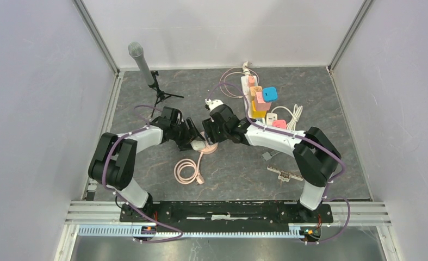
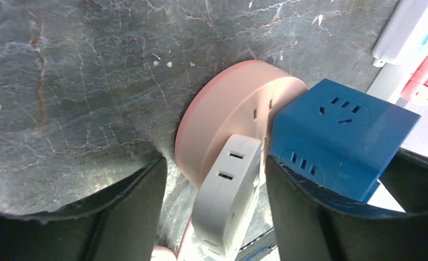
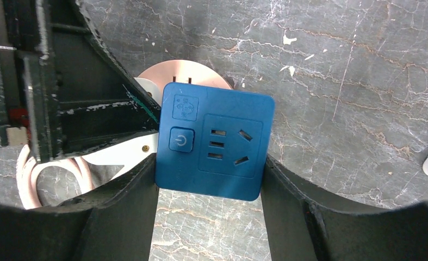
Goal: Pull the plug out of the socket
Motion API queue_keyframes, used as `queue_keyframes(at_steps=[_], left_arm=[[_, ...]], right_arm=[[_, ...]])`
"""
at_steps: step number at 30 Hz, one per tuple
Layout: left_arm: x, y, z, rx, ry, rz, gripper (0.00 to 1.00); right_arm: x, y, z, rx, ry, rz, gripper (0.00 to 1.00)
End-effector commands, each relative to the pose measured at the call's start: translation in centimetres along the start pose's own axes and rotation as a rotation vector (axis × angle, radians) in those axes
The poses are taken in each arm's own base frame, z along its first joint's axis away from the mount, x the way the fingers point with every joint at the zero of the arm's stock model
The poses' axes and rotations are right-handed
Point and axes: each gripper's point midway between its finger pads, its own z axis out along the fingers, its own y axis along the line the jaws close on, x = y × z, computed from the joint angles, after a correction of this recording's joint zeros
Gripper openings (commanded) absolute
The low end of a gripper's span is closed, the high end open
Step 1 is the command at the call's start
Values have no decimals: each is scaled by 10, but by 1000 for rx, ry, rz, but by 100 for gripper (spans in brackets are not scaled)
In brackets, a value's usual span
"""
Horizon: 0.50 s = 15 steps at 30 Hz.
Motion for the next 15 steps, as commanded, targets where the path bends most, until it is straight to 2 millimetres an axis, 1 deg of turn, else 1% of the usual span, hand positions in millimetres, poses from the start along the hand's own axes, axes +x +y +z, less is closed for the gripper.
queue_keyframes(at_steps=[1,3,5,7,11,13,15], left_arm=[[4,16,7,-117,7,-17,69],[8,23,8,-149,11,-15,65],[11,27,9,-170,19,-13,63],[15,35,10,-212,31,-15,62],[18,55,10,-328,42,-12,57],[20,63,11,-368,46,-16,55],[22,67,12,-391,58,-20,54]], right_arm=[[-6,10,6,41,-11,-68,0],[-5,12,9,57,-1,-97,0],[-9,17,6,43,-10,-106,0],[-17,25,0,1,-45,-91,0],[-43,40,-18,-72,-111,-54,0],[-50,43,-23,-94,-129,-31,0],[-52,42,-24,-102,-137,-17,0]])
